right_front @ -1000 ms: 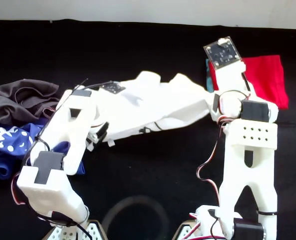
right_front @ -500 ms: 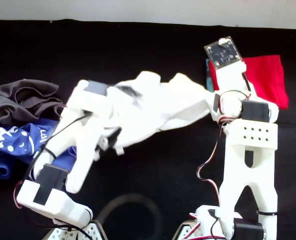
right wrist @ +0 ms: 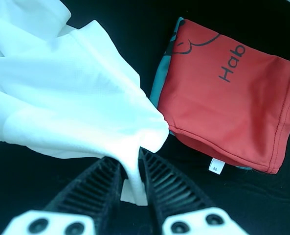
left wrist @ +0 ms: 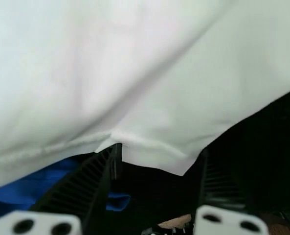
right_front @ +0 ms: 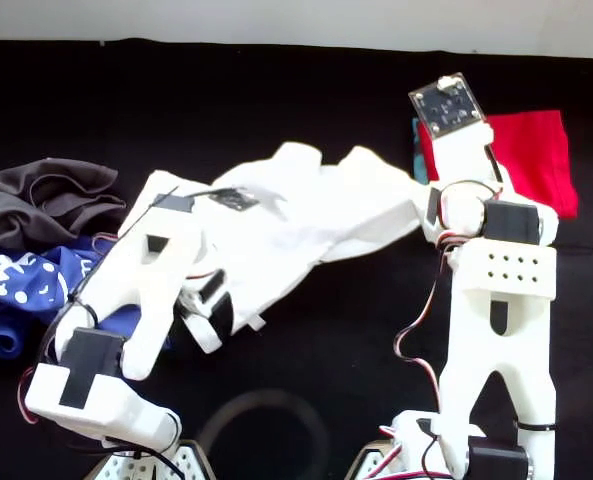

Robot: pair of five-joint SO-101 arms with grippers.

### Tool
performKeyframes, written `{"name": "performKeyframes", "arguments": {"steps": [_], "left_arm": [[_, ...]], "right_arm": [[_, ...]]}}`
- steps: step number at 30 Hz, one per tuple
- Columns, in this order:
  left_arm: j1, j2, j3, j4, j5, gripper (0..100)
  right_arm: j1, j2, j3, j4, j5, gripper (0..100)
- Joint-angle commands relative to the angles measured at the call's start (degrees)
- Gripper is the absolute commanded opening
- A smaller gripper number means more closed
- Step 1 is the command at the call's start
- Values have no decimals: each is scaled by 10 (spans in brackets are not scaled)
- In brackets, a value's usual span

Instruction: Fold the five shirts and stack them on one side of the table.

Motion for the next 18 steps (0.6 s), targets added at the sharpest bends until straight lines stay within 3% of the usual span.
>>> {"name": "performKeyframes", "arguments": {"steps": [1,7,12,14,17,18], "left_arm": [[-5,-23,22,-24,-12,260],[-3,-23,70,-99,-11,262],[2,-24,67,-103,-11,253],[17,-24,67,-102,-11,193],[45,-25,67,-97,4,2],[51,-29,65,-93,16,11]], "right_arm": [[-1,-21,-3,-7,4,6],[-3,-21,-3,-7,4,6],[-4,-21,-3,-5,2,6],[-4,-21,-3,-5,2,6],[-4,-21,-2,-4,2,6],[-4,-21,-2,-4,1,6]]}}
